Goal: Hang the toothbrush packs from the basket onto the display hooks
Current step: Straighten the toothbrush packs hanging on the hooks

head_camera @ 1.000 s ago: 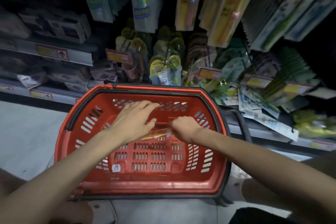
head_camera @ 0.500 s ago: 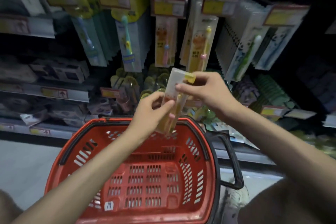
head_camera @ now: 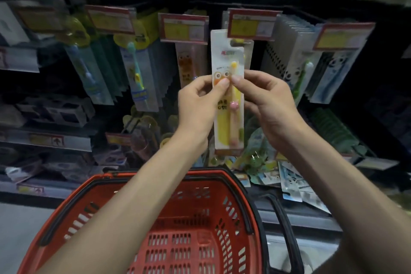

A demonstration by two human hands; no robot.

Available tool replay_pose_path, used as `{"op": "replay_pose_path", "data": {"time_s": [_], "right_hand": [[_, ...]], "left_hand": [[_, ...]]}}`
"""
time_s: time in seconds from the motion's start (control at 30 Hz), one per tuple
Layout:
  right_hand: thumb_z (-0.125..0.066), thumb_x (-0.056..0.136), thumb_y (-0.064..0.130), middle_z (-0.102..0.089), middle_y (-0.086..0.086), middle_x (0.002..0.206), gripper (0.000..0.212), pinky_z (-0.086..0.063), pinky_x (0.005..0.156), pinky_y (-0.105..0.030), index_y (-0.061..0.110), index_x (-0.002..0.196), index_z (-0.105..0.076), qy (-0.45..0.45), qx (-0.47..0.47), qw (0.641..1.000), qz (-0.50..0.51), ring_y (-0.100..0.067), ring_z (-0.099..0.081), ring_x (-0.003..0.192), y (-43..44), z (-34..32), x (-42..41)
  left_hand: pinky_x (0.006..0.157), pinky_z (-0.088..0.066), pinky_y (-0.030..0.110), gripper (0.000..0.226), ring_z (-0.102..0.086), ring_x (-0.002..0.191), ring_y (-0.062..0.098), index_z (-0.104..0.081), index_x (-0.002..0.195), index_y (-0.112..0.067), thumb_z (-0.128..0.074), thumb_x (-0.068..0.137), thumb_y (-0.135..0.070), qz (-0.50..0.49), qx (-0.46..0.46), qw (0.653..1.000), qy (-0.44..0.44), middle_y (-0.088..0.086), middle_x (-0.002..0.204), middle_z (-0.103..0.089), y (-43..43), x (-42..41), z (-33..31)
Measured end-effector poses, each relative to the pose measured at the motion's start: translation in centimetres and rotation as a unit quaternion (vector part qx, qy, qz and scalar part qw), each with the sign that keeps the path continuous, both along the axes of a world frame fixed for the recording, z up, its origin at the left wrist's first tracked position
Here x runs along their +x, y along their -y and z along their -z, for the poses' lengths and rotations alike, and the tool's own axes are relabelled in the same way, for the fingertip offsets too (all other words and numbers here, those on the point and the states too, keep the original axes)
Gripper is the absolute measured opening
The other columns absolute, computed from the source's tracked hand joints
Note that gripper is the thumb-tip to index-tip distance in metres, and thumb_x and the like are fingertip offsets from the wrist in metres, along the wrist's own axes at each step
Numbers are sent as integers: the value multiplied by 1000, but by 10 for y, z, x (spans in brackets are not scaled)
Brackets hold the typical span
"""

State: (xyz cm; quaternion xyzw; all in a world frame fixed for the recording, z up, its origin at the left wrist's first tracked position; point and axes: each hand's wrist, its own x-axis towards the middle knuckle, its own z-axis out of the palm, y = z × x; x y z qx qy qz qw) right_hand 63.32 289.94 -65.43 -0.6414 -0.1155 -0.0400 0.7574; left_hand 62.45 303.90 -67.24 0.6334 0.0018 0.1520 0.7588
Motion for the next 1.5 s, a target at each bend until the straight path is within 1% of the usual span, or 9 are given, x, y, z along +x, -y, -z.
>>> {"op": "replay_pose_path", "data": {"time_s": [0.13,0.33,0.53,0.63,0.77,0.93,1.1,1.27,1.5], "right_hand": [[-78,92,19,-78,-14,108,26,-62,91,-50,2,112,-74,12,-14,999,26,-34,-75,104,3,1,9],[-80,91,24,-78,-5,115,35,-60,95,-42,8,121,-72,31,-5,999,42,-20,-75,109,4,-6,18],[-80,90,21,-79,-3,110,30,-62,92,-39,9,117,-73,40,-31,995,87,-15,-75,104,2,0,19],[-81,89,18,-79,-2,107,28,-63,87,-36,10,115,-73,41,-47,992,109,-13,-75,101,3,2,18],[-79,90,8,-76,-7,104,29,-57,70,-18,5,116,-68,39,-52,988,141,-4,-74,86,3,6,17],[-79,90,11,-76,-5,100,27,-56,71,-17,6,114,-68,55,-104,978,171,0,-72,78,4,12,18],[-80,89,22,-74,3,107,29,-59,91,-28,18,115,-68,64,-150,968,188,-8,-71,101,5,17,16],[-66,97,24,-67,7,123,34,-52,102,-28,22,131,-64,43,-151,969,189,-4,-62,115,2,17,8],[-31,111,38,-30,10,168,50,-26,113,-25,27,160,-34,-28,-102,987,120,-6,-28,151,-3,14,28]], "left_hand": [[91,-61,56,15,-77,99,29,-78,108,-11,-74,95,-18,-10,-22,1000,3,8,98,-80,8,5,-1],[83,-62,29,16,-75,91,10,-76,111,-7,-72,97,-13,-42,3,997,58,6,100,-80,14,19,-9],[74,-57,18,13,-73,86,2,-75,110,-11,-72,97,-14,-47,31,996,66,-1,97,-79,16,27,-4],[75,-58,19,13,-74,91,6,-75,109,-13,-72,97,-16,-46,64,994,69,-1,99,-79,16,29,-2],[73,-58,18,12,-74,91,7,-75,107,-13,-73,96,-17,-51,67,995,62,0,99,-78,18,27,1],[80,-61,24,15,-74,91,6,-75,106,-14,-78,92,-20,-88,96,990,59,-4,96,-78,12,28,11],[81,-56,17,16,-69,92,-2,-75,108,-21,-74,95,-31,-135,164,975,70,-13,96,-75,1,19,22],[103,-51,23,35,-60,120,-2,-64,135,-27,-62,102,-39,-108,181,976,58,-16,127,-68,-1,18,26],[115,-32,20,53,-42,141,-2,-42,158,-28,-34,110,-50,-10,118,993,22,-15,155,-50,9,28,12]]}}
